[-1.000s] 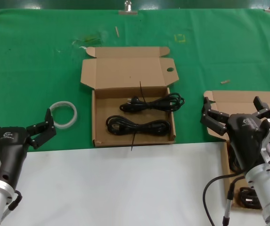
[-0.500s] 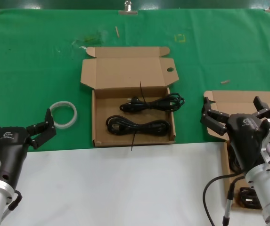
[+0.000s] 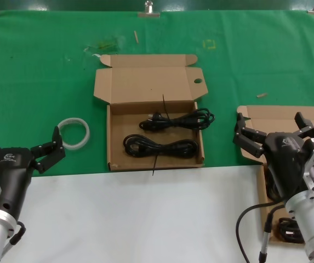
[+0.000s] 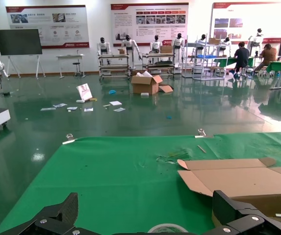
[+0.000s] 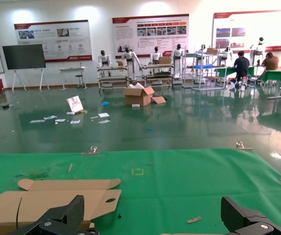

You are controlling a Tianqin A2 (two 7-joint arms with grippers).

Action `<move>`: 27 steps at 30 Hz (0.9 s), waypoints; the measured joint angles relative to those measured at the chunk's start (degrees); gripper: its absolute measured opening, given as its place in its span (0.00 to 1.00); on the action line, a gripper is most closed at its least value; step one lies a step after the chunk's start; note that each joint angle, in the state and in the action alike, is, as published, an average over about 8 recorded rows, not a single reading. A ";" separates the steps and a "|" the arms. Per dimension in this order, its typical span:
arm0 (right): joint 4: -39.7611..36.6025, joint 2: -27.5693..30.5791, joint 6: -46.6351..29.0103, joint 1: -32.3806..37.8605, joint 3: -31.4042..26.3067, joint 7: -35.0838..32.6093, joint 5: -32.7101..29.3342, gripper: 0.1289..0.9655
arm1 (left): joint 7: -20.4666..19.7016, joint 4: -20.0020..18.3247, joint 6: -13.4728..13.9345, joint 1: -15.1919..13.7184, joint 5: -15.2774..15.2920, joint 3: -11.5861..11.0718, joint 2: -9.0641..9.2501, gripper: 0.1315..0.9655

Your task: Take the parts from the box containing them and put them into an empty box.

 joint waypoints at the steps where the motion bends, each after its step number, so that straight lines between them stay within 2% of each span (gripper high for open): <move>1: 0.00 0.00 0.00 0.00 0.00 0.00 0.00 1.00 | 0.00 0.00 0.00 0.00 0.00 0.00 0.00 1.00; 27: 0.00 0.00 0.00 0.00 0.00 0.00 0.00 1.00 | 0.00 0.00 0.00 0.00 0.00 0.00 0.00 1.00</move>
